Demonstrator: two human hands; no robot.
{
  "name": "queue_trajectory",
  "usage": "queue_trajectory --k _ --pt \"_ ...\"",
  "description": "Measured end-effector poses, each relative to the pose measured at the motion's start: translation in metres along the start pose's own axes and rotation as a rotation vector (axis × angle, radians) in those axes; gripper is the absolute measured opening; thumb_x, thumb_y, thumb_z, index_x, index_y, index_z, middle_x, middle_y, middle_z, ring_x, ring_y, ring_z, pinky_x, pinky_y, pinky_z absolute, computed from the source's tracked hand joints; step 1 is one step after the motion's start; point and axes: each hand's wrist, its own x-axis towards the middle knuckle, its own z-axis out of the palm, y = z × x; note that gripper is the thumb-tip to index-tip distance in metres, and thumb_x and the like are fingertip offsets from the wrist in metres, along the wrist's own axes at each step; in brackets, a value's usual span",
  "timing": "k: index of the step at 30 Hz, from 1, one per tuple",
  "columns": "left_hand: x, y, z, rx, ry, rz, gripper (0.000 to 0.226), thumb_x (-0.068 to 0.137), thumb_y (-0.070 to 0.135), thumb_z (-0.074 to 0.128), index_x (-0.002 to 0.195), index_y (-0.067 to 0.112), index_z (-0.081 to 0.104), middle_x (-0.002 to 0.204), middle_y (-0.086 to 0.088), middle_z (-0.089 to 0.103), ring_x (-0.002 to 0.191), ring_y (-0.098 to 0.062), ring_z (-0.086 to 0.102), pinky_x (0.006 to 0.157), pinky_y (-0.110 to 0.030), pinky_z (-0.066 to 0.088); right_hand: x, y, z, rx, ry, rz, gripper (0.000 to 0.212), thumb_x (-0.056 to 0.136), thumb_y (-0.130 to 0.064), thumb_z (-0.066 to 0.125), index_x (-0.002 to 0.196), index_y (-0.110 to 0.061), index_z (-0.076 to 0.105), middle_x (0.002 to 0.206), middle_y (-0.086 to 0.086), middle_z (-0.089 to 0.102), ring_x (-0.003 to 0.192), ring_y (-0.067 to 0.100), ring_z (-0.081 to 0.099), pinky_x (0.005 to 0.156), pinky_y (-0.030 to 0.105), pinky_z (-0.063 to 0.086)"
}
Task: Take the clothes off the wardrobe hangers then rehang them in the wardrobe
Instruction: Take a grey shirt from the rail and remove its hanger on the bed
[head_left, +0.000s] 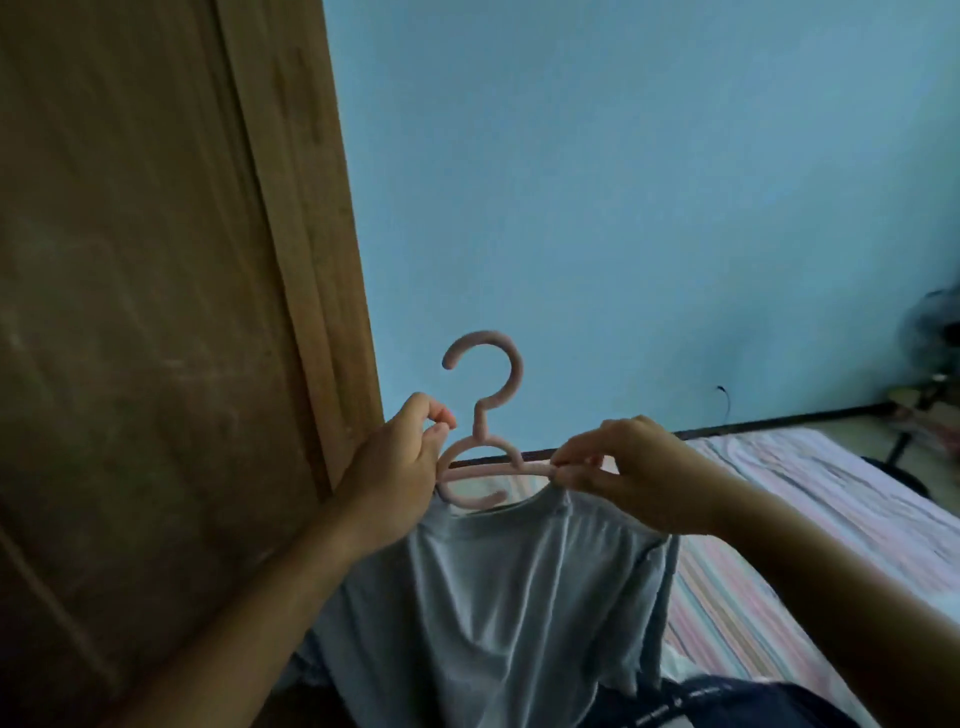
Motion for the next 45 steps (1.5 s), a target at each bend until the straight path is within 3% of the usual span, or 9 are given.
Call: queue_trajectory --k 3,9,13,17,22,30,35,41,45 --pt "0.003 0.013 0.025 0.005 -0.117 0.042 0.013 0.105 0.031 0.038 0.102 0.030 0.050 0.085 0.014 0.062 0.074 -0.002 0.065 0.060 -0.015 0.053 -0.044 0.009 -0.002 0.025 -0.047 0.161 0.015 0.098 -0.040 0.056 0.100 -0.035 0.070 0.091 -0.020 0.066 0.085 -0.004 0.059 0.070 0.012 0.041" --pt "0.007 0.049 0.071 -0.054 -0.346 0.102 0.024 0.105 0.031 0.040 0.094 0.021 0.059 0.091 0.004 0.065 0.087 -0.016 0.064 0.082 -0.040 0.055 -0.131 0.016 -0.005 -0.007 -0.022 0.421 0.012 0.097 -0.021 0.060 0.101 -0.030 0.067 0.083 -0.019 0.062 0.077 -0.005 0.057 0.067 0.013 0.038" --pt "0.002 0.060 0.100 -0.240 -0.604 0.111 0.033 0.103 0.037 0.044 0.089 0.014 0.063 0.081 0.004 0.065 0.076 -0.009 0.058 0.077 -0.031 0.048 -0.175 0.021 -0.001 -0.043 0.131 0.583 0.015 0.093 -0.013 0.060 0.095 -0.026 0.068 0.083 -0.012 0.065 0.079 0.006 0.059 0.072 0.028 0.047" --pt "0.000 0.058 0.129 -0.310 -0.818 0.131 0.015 0.097 0.031 0.057 0.098 0.022 0.069 0.096 0.003 0.072 0.092 -0.010 0.066 0.083 -0.023 0.050 -0.220 0.033 0.000 -0.053 0.183 0.716 0.019 0.093 -0.013 0.059 0.093 -0.030 0.066 0.083 -0.014 0.065 0.079 0.001 0.057 0.069 0.022 0.042" --pt "-0.002 0.053 0.185 0.041 -0.826 0.262 0.020 0.096 0.024 0.060 0.076 0.025 0.063 0.077 0.010 0.065 0.074 -0.001 0.059 0.064 -0.024 0.042 -0.264 0.046 0.002 -0.043 0.259 0.851 0.024 0.092 -0.013 0.061 0.088 -0.037 0.063 0.082 -0.017 0.064 0.079 0.002 0.059 0.065 0.015 0.040" --pt "-0.013 0.062 0.282 0.175 -0.978 0.392 0.018 0.096 0.014 0.056 0.080 0.022 0.058 0.083 0.003 0.060 0.083 -0.017 0.056 0.070 -0.033 0.042 -0.316 0.079 0.035 -0.026 0.230 1.001 0.014 0.091 -0.014 0.063 0.098 -0.023 0.071 0.089 -0.010 0.067 0.081 0.006 0.058 0.068 0.010 0.037" --pt "-0.014 0.060 0.360 0.220 -1.060 0.402 0.021 0.094 0.011 0.056 0.079 0.024 0.053 0.085 -0.001 0.059 0.086 -0.022 0.057 0.074 -0.033 0.042 -0.346 0.122 0.067 0.034 0.216 1.105 0.011 0.090 -0.018 0.062 0.095 -0.025 0.069 0.087 -0.009 0.065 0.080 0.009 0.055 0.068 0.024 0.035" --pt "-0.013 0.058 0.464 0.247 -1.144 0.319 0.017 0.093 0.011 0.056 0.091 0.027 0.051 0.097 0.000 0.063 0.098 -0.024 0.060 0.083 -0.034 0.048 -0.378 0.191 0.106 0.133 0.184 1.258 0.015 0.088 -0.023 0.063 0.099 -0.033 0.064 0.078 -0.019 0.057 0.072 -0.002 0.052 0.061 0.011 0.035" --pt "-0.019 0.051 0.538 0.415 -1.085 0.387 0.010 0.093 0.018 0.049 0.094 0.026 0.045 0.104 -0.003 0.063 0.096 -0.028 0.060 0.071 -0.035 0.042 -0.393 0.254 0.132 0.193 0.197 1.376 0.014 0.087 -0.024 0.063 0.100 -0.029 0.064 0.087 -0.012 0.063 0.084 0.011 0.059 0.077 0.031 0.049"
